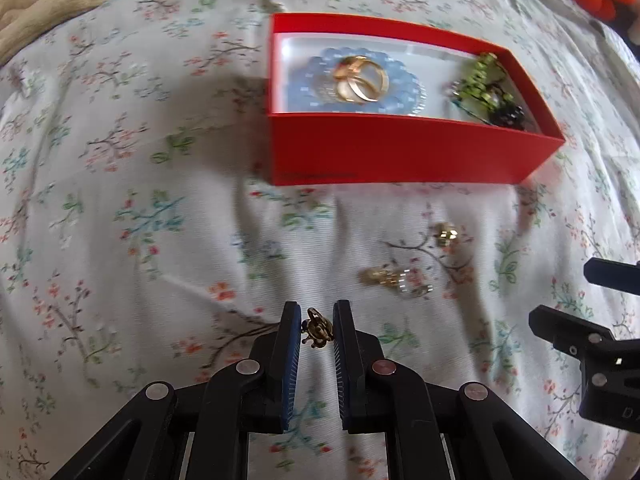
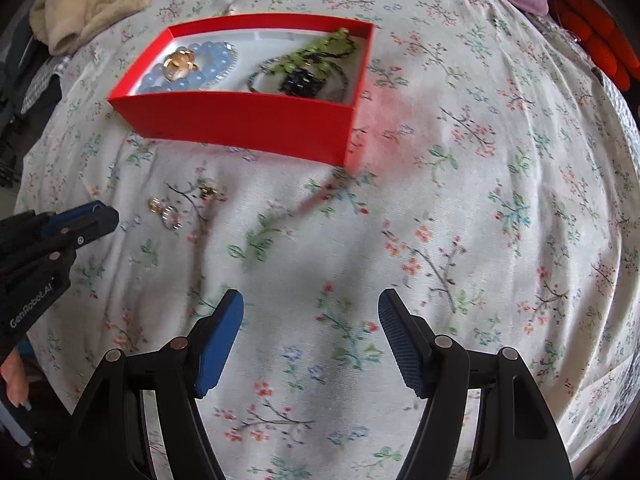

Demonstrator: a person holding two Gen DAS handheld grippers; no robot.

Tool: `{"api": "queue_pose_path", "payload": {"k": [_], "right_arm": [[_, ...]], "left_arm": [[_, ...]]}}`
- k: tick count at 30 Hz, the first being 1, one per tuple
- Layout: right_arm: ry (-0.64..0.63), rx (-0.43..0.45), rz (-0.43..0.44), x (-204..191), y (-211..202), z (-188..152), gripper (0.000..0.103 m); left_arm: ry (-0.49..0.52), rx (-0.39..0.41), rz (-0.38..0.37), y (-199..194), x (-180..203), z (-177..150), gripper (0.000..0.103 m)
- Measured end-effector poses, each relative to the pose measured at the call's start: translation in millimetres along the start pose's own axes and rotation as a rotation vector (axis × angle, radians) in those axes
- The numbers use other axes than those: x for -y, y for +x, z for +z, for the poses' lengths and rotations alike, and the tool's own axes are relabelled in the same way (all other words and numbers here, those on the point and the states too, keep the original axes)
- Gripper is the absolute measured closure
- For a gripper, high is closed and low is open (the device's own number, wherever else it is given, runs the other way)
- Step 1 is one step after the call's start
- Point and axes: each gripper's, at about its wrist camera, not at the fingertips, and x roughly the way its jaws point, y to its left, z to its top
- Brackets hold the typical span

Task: Organize jewelry
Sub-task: 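Close the left tool on a small gold earring, then grasp the gold pearl earring with the right tool while the left tool holds its earring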

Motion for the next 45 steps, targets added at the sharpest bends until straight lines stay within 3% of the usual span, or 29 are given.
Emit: {"api": "queue_pose_path", "payload": {"k": [11, 16, 19, 35, 37, 45], "right_arm": [[0.084, 0.025, 0.132, -17.8, 0.3, 35.3, 0.031], [-0.005, 0.007, 0.146, -53.2, 11.0, 39.5, 0.054], [-0.052, -0.003, 0.135, -68.8, 19.5, 42.6, 0.062], [-0.156, 0.006, 0.045, -103.2, 42.7, 53.0, 0.089], [-0.165, 0.011, 0.041, -108.0, 43.2, 55.9, 0.097], [-0.142, 0.027, 0.068, -97.5, 31.6, 56.2, 0.101]], "left_arm": [[-0.039, 0.002, 0.001, -9.7, -37.2, -11.4, 0.092], [-0.049, 0.0, -0.003, -9.1, -42.8, -10.8, 0.092], [-0.052, 0.0, -0.007, -9.9, -44.4, -11.0, 0.092], [-0.055, -0.018, -0.004, -5.2, -47.0, -13.5, 0.092], [-0.056, -0.019, -0.005, -4.9, -47.1, -13.2, 0.092], [-0.078, -0.006, -0.015, -9.4, -51.0, -11.9, 0.092]]}}
